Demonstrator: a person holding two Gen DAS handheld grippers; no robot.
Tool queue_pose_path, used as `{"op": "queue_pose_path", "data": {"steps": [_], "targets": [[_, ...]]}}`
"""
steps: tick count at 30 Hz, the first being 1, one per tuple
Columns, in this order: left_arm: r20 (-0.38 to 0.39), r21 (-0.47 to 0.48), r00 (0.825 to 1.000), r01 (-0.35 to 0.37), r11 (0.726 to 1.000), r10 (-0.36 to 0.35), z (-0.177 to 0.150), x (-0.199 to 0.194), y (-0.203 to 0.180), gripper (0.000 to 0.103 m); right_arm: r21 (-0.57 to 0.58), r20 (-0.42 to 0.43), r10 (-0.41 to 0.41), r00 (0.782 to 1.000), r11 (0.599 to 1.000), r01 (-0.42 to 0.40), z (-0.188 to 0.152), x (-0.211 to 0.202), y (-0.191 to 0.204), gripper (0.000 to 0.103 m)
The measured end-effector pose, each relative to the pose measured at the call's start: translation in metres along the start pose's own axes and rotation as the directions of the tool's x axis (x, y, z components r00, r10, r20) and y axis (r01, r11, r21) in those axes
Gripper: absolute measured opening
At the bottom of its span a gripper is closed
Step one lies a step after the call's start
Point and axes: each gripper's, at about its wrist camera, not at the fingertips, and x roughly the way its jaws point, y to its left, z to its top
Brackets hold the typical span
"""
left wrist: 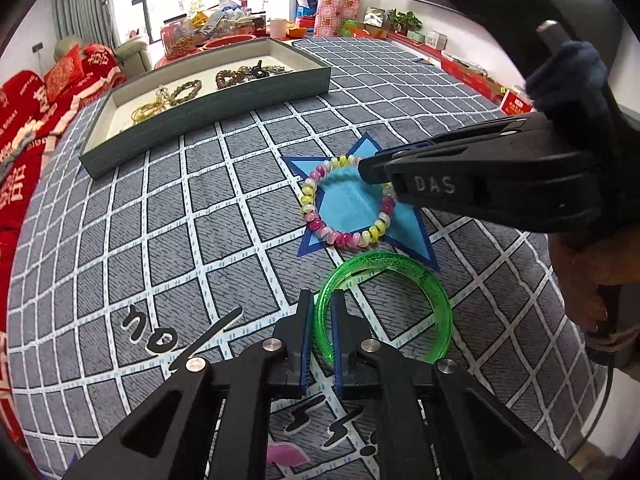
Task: Organize jewelry
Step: 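Grasp the green bangle with the left tool while the right tool grasps the beaded bracelet, then carry the green bangle and beaded bracelet into the tray and release both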
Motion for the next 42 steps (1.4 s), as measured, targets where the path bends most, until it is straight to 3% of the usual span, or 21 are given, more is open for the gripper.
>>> {"op": "queue_pose_path", "data": {"steps": [26,42], "targets": [[0.057,-0.129,0.998,0.024,0.991,-0.017,0.006,-0.028,0.049,0.021,0.072,0.085,0.024,0.996,0.997,-0.030,0.004,-0.035,-0.013,0.010],[0.174,-0.165,0.984,-0.014,0.986,0.044,0.062,-0.060,0.105,0.021,0.113,0.170,0.033,0.985,0.992,-0.053,0.050,-0.063,-0.028,0.010]]}}
